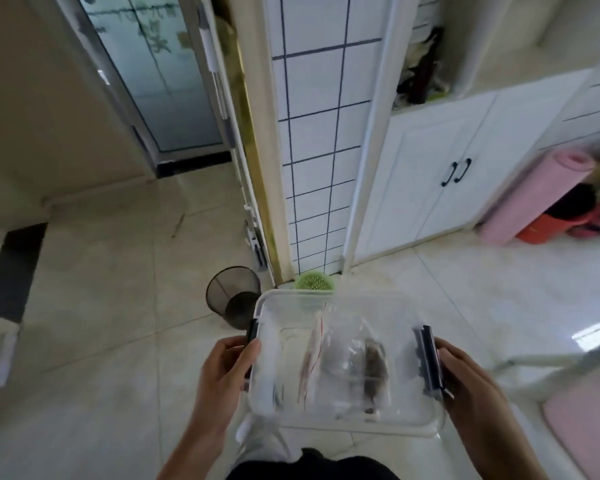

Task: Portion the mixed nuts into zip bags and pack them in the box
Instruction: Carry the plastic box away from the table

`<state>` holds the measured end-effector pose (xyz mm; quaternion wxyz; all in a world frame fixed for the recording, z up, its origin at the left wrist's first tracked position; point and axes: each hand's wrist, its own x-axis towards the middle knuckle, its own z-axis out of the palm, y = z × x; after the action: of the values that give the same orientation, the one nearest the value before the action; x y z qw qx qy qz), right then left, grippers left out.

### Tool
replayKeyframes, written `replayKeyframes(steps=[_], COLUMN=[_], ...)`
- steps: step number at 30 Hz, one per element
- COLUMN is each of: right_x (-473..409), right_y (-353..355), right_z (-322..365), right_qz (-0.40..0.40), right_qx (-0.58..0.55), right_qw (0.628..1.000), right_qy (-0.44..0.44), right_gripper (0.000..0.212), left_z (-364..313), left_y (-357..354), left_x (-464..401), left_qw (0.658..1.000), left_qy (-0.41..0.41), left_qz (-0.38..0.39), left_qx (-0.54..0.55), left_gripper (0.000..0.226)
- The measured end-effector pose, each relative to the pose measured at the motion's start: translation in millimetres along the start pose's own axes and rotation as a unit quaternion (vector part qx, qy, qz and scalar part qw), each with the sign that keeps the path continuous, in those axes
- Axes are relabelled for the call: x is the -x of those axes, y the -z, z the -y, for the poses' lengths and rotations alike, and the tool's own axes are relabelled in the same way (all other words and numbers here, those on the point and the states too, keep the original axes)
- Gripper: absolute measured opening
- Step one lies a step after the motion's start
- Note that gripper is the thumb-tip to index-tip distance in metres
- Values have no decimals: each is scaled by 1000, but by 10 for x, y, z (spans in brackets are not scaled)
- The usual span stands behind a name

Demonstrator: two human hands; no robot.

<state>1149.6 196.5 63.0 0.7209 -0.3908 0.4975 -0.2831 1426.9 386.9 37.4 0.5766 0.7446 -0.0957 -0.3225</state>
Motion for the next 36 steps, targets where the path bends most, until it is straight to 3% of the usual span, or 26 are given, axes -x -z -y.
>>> replayKeyframes(steps=[10, 15, 19, 25, 29, 36], right_x=[-785, -1210, -1440, -1869, -2220, -2767], right_y=[-183, -282, -181, 367, 963, 2120], right_z=[340, 646, 816, 1052, 1363, 2215], right_qz=[-141, -250, -311, -373, -388, -425], right_qx=[-88, -162, -194, -245, -270, -218], right_qw=[986, 954, 929, 893, 878, 872], right_qy=[18, 42, 55, 56, 71, 104], right_gripper=[40, 43, 32, 30, 34, 40], left_z=[-811, -1309, -1527, -1711, -1806, -2125], left_y=[-1030, -1820, -2499, -3686, -4597, -6257], left_x=[-1776, -2652, -3008, -3237, -3248, -3083], left_qw=[983, 953, 923, 888, 882, 881], left_qy=[-11, -42, -44, -37, -49, -38], left_qz=[176, 285, 360, 426, 434, 437], left_qx=[-48, -96, -130, -168, -178, -178], left_gripper=[50, 45, 47, 53, 52, 52])
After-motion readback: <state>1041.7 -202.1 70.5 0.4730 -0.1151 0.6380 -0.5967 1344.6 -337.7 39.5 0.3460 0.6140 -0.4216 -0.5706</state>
